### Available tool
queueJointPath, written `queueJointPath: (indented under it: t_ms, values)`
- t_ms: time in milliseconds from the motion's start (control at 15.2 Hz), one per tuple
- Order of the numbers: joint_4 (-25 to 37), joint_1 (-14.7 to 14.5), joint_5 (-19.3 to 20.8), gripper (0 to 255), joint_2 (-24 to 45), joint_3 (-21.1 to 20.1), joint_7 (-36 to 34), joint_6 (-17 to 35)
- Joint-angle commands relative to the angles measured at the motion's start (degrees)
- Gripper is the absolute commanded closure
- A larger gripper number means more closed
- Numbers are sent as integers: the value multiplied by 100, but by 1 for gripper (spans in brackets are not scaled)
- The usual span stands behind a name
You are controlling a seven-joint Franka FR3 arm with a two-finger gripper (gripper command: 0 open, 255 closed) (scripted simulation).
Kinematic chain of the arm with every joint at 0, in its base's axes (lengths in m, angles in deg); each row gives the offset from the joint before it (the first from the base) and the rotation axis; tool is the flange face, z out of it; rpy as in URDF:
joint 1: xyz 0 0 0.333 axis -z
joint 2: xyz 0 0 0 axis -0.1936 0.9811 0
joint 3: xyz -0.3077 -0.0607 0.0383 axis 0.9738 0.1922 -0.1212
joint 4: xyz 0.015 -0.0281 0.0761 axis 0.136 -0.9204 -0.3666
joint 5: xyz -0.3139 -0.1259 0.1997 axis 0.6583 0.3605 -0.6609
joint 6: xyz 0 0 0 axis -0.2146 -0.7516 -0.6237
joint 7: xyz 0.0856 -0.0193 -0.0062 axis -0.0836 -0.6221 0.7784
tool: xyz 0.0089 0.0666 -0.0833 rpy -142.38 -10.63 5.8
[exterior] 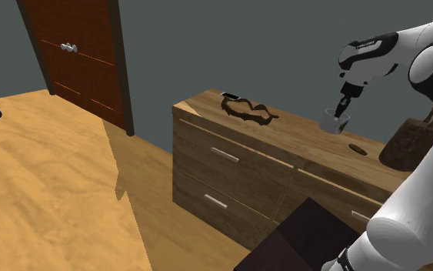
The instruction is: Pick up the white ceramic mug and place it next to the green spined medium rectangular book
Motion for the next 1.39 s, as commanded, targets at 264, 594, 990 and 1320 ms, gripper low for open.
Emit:
queueJointPath:
  t_ms: [264,594,990,1320]
  values:
    - [-657,247,478,255,-691,299,415,112]
    - [-958,531,789,255,-1074,582,864,127]
    - [-1100,891,1047,255,-1327,984,1524,102]
    - [-1041,1172,1116,255,-1327,1399,2198,69]
